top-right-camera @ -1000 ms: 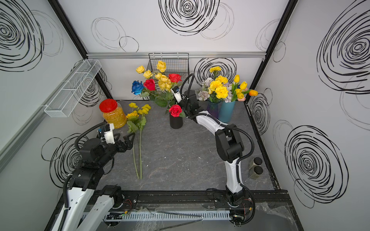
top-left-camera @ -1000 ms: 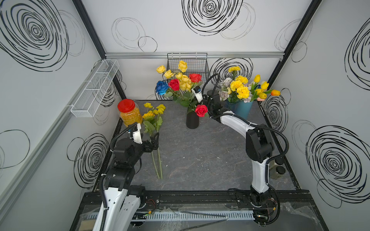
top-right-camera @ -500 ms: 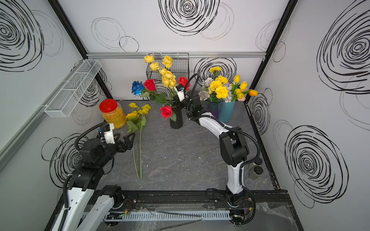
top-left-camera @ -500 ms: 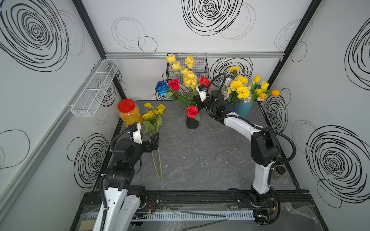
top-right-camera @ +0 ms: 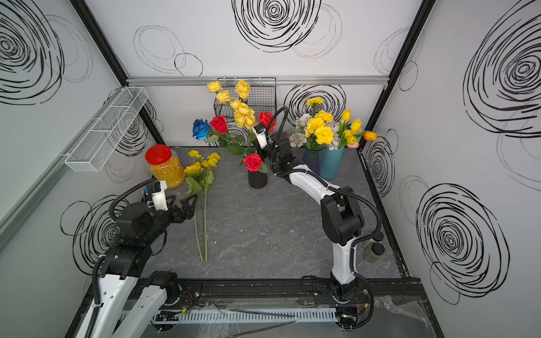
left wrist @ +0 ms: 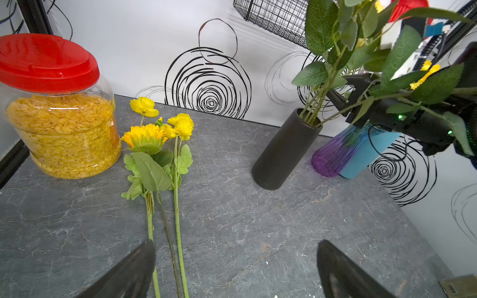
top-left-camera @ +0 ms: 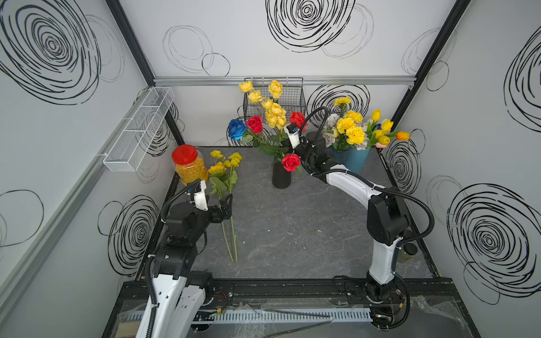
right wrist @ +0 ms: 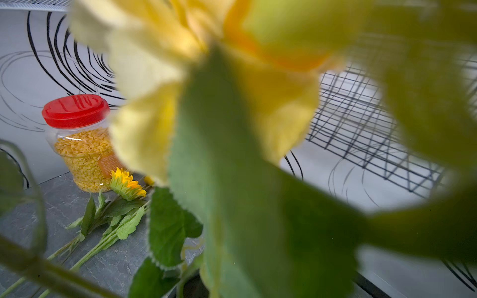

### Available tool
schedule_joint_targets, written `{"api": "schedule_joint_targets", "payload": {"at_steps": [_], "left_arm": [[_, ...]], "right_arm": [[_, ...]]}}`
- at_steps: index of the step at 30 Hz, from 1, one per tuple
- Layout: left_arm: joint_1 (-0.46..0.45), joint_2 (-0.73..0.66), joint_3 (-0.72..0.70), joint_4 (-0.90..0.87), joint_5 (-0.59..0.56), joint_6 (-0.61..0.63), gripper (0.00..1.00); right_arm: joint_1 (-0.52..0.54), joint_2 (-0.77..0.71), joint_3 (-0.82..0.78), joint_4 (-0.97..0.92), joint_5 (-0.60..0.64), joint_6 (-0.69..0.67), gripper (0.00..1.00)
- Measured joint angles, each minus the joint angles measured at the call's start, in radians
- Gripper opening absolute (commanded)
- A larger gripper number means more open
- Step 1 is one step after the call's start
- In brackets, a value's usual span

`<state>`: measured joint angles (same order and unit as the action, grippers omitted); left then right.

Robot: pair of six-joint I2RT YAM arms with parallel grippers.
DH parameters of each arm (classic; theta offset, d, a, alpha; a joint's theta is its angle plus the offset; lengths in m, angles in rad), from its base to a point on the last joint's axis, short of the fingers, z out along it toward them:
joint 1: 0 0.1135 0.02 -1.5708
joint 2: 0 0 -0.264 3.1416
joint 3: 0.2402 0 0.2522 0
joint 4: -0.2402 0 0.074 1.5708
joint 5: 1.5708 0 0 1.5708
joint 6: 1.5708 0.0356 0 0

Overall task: Pick out yellow flowers from the vase
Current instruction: Adjust the flower in the vase.

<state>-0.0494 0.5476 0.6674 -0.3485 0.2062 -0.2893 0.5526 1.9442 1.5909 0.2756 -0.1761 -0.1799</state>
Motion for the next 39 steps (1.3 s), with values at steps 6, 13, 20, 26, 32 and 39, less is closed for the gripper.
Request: {"api": "schedule_joint_targets", "payload": {"at_steps": [6, 13, 20, 26, 32, 39], "left_arm": [[0.000, 0.000, 0.000, 0.000, 0.002, 0.000, 0.99], [0.000, 0.000, 0.000, 0.000, 0.002, 0.000, 0.99], [0.005, 0.001, 0.000, 0.000, 0.006, 0.000, 0.99], [0.008, 0.002, 0.000, 0.001, 0.013, 0.000, 0.99], [0.012, 0.002, 0.000, 0.004, 0.016, 0.000, 0.99], [0.013, 0.003, 0.000, 0.007, 0.018, 0.000, 0.99]], "right_arm": [[-0.002, 0.002, -0.017, 0.014, -0.027, 0.005, 0.24], [-0.065, 0.002, -0.093, 0.112, -0.124, 0.127, 0.18], [-0.091, 0.002, -0.103, 0.193, -0.172, 0.208, 0.23], [-0.089, 0.002, -0.126, 0.241, -0.196, 0.242, 0.37], [-0.089, -0.005, -0.164, 0.265, -0.213, 0.263, 0.49], [-0.090, -0.016, -0.182, 0.309, -0.277, 0.282, 0.66]]}}
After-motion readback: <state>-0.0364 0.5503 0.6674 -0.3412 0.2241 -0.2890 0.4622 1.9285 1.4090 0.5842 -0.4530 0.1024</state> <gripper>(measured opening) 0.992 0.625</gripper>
